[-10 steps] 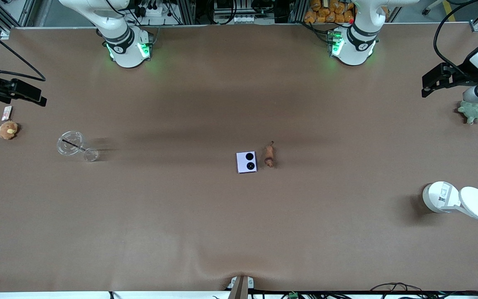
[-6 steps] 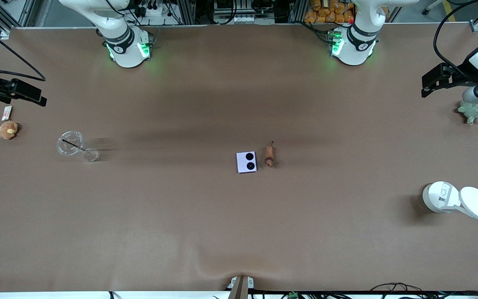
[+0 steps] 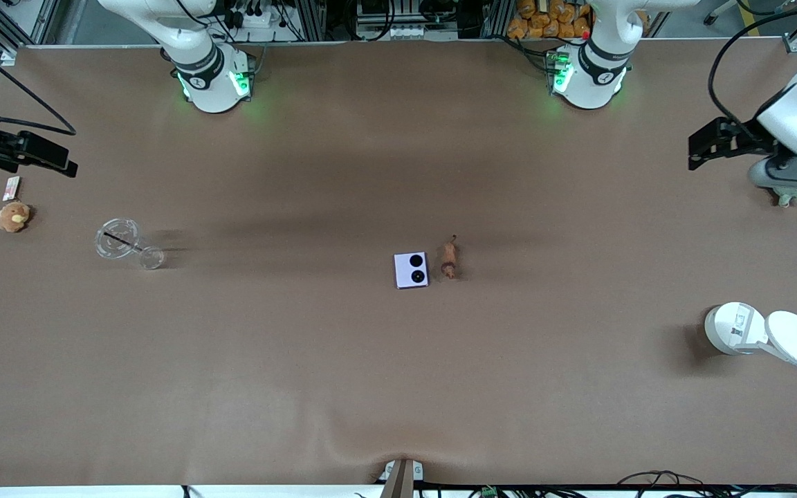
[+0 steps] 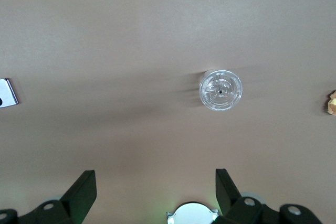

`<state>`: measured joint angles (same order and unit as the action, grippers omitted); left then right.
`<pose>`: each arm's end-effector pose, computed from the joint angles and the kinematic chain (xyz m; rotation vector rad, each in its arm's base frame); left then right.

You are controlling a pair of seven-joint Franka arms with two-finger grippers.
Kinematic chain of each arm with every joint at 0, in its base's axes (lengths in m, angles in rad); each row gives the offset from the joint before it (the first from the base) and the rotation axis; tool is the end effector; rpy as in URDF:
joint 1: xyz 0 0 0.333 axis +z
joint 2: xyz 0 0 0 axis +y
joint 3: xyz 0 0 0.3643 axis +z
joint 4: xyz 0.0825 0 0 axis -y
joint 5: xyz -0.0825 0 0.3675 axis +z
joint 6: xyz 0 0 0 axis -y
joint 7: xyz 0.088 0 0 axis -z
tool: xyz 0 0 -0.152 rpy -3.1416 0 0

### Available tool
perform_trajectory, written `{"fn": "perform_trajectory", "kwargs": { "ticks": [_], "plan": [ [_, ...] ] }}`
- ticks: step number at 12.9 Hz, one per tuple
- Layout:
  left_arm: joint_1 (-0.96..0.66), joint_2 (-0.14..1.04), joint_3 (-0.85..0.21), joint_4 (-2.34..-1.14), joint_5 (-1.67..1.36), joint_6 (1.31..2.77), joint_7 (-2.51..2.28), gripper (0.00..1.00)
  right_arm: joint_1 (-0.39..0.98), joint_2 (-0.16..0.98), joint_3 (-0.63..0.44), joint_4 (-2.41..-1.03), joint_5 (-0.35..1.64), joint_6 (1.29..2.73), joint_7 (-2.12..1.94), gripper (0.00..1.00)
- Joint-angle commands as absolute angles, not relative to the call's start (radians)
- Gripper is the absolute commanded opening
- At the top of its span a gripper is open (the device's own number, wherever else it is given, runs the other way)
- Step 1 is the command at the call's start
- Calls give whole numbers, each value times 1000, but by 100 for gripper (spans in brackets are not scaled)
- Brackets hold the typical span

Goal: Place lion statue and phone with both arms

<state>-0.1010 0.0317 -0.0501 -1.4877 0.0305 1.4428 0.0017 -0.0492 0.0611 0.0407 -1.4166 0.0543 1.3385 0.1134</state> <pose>0.5276 -0.0748 0.6376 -3.0963 0.2328 0.1153 0.5289 0.0038 0.6454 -3.0802 0.1742 0.2192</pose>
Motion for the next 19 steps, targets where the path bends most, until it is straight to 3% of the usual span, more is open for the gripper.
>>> {"fn": "perform_trajectory", "kwargs": {
  "ticks": [1,7,13,19],
  "plan": [
    [-135,54,-48,-1466,35,1428,-53,100,-58,49,43,-1425,61,1336,107,100],
    [-267,188,-48,-1462,-19,1477,-274,100,-58,49,43,-1425,61,1336,107,100],
    [-474,409,-48,-1470,-40,1782,-543,100,-61,49,43,-1425,61,1328,107,100],
    [-577,564,-46,-1480,-38,1971,-747,100,-61,49,43,-1425,61,1325,107,100]
  ]
}}
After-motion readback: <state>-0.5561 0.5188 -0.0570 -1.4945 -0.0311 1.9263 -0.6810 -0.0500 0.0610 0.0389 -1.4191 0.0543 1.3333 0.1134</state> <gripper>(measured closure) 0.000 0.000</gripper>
